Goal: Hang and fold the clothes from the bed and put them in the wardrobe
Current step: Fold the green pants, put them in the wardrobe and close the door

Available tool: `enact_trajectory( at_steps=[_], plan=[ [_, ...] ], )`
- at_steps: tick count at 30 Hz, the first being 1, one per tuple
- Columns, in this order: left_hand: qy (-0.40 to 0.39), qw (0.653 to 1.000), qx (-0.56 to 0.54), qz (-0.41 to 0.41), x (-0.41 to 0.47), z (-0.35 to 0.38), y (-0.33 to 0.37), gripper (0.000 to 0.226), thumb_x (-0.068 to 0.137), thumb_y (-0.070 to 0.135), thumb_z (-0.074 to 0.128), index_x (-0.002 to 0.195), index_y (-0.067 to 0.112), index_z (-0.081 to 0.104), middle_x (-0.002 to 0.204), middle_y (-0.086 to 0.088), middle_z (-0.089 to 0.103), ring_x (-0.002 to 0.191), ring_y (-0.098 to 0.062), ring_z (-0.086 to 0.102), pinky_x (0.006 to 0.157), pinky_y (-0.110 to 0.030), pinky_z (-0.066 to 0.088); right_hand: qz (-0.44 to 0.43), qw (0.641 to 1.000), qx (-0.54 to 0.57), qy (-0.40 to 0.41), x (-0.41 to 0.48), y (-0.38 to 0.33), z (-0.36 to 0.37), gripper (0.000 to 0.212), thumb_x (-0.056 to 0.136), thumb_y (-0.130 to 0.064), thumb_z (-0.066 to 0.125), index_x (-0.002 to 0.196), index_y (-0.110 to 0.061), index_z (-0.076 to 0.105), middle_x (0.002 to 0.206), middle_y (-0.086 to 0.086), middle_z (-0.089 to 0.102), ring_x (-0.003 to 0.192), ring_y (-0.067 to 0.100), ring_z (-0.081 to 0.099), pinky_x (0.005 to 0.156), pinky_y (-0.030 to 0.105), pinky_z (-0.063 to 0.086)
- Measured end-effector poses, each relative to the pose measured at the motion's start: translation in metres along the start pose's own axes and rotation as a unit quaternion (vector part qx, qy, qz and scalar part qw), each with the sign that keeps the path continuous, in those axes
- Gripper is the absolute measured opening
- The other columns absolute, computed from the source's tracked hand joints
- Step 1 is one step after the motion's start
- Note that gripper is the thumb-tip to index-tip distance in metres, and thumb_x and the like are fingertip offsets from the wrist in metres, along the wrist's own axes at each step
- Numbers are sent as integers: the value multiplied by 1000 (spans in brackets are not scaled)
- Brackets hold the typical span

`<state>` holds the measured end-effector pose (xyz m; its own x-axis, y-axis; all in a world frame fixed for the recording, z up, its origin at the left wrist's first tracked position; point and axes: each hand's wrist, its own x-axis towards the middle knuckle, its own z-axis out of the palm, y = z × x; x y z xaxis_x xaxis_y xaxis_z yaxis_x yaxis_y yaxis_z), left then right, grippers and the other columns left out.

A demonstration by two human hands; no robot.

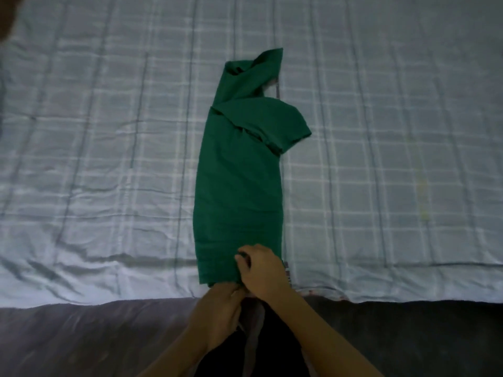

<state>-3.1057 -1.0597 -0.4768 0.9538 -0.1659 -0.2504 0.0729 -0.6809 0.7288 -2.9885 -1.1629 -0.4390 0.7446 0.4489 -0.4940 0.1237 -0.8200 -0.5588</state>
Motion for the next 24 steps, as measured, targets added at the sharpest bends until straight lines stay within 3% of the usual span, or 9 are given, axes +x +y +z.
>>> enact_trajectory(
  at_steps=[5,7,10,15,19,24],
  plan=[
    [211,975,19,-63,32,-36,5,32,83,17,42,98,9,69,92,-5,64,86,-14,49,75,-21,38,36,993,78,75,20,8,-8,22,95,-21,52,111,-17,67,104,4,66,85,14,60,75,18,44],
    [246,965,20,-92,49,-54,-2,33,86,19,40,101,8,68,96,-7,64,88,-13,48,79,-21,38,49,989,92,105,32,8,-16,21,94,-20,53,108,-19,68,100,0,67,82,10,59,73,15,43],
    [254,959,1,-129,77,-78,-15,37,88,24,38,107,10,65,100,-6,63,90,-16,53,81,-23,40,47,984,109,130,52,10,-34,19,95,-17,53,105,-18,68,91,-2,66,77,7,57,68,3,38],
    [264,952,-20,-151,144,-126,-34,38,89,31,37,113,13,61,105,-3,62,95,-18,56,85,-27,43,51,976,136,163,110,15,-74,22,95,-17,52,112,-17,65,88,-7,62,72,0,55,64,1,39],
    [278,947,-28,-156,223,-168,-39,35,91,27,41,117,11,58,109,-4,61,96,-17,56,85,-30,44,28,974,145,172,167,10,-115,22,96,-17,50,113,-17,64,93,-6,62,77,0,55,68,3,40],
    [271,947,-6,-170,330,-219,-52,29,96,15,46,124,12,53,116,-10,57,100,-21,54,85,-29,40,-18,974,127,186,256,-3,-168,22,95,-15,51,112,-14,65,101,0,64,87,9,56,79,16,43]
  ],
)
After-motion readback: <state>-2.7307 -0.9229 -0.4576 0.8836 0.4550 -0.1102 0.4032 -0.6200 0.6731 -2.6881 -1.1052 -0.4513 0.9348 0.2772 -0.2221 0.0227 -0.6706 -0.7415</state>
